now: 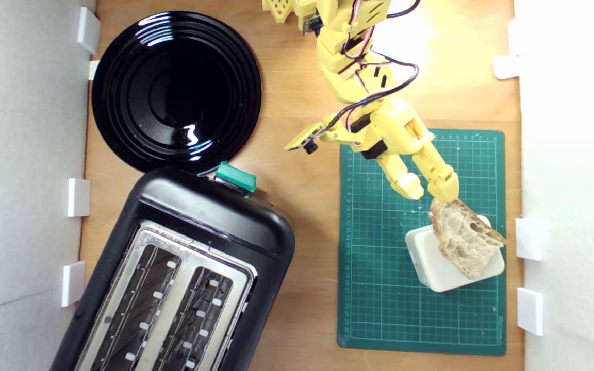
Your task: Pick bread and place in toaster
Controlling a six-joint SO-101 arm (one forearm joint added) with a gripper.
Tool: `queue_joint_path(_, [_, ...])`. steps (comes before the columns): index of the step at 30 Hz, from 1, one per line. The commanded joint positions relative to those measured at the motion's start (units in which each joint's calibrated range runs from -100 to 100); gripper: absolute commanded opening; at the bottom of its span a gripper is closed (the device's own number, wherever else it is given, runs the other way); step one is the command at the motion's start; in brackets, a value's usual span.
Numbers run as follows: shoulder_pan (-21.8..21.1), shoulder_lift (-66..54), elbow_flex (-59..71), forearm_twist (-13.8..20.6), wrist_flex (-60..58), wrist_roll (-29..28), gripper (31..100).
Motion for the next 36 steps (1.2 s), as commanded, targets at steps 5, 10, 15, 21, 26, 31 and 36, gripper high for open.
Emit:
queue_joint_path(5, [-1.4, -0.5, -2.0, -0.4, -1.7, 0.3, 83.7])
queue_joint_path(10, [-1.4, 0.7, -3.8, -0.4, -1.4, 0.3, 83.7])
queue_joint_path(15, [-2.5, 4.3, -8.2, -0.5, -1.4, 0.4, 83.7])
queue_joint_path(21, [-2.7, 4.7, -11.1, -0.5, 0.1, 0.4, 83.7])
queue_joint_path(26, [-5.1, 4.7, -13.2, -4.4, 4.0, 0.4, 83.7])
queue_joint_path(31, [-5.7, 5.5, -13.4, -5.3, 3.9, 2.0, 83.7])
queue_joint_path(36, [-6.8, 8.2, -15.2, -5.4, 3.8, 3.6, 83.7])
